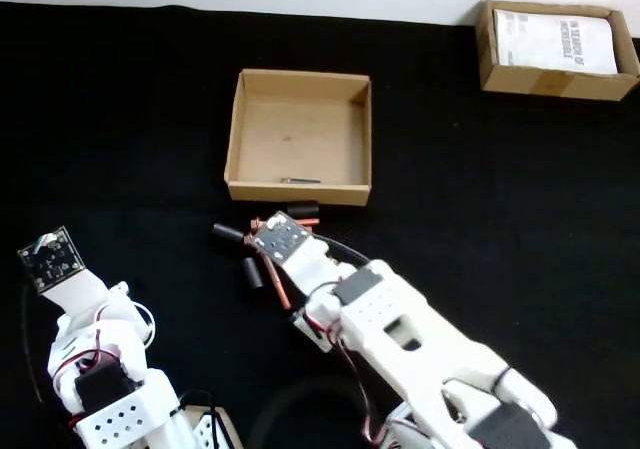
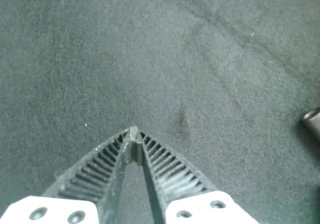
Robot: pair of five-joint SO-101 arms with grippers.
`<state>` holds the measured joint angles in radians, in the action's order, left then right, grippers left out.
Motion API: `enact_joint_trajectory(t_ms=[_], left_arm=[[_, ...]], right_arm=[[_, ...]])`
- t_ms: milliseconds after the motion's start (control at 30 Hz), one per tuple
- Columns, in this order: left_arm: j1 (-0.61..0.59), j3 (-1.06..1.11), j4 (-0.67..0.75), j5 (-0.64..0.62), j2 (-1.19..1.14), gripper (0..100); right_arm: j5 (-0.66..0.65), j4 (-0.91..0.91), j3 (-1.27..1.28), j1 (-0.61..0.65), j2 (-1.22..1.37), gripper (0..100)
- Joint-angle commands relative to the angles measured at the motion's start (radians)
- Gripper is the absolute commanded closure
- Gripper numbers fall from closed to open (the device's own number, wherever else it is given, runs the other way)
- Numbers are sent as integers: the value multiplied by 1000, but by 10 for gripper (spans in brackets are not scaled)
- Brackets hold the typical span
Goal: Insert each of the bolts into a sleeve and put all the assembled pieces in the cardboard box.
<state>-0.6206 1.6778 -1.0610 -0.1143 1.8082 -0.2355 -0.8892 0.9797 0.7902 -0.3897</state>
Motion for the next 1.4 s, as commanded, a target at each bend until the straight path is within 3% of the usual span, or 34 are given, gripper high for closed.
enact_joint_trajectory(t_ms=[0,167,567,1233,1367], left_arm=[[12,18,21,2,5,992],[12,18,21,2,5,992],[12,18,20,2,5,992],[12,18,14,2,5,992],[12,18,14,2,5,992]], right_arm=[[-6,8,-108,-15,81,836],[-6,-15,-196,5,136,836],[-5,-295,-269,105,-5,836],[-9,-219,-142,185,-4,834],[-6,-216,-142,189,-4,754]])
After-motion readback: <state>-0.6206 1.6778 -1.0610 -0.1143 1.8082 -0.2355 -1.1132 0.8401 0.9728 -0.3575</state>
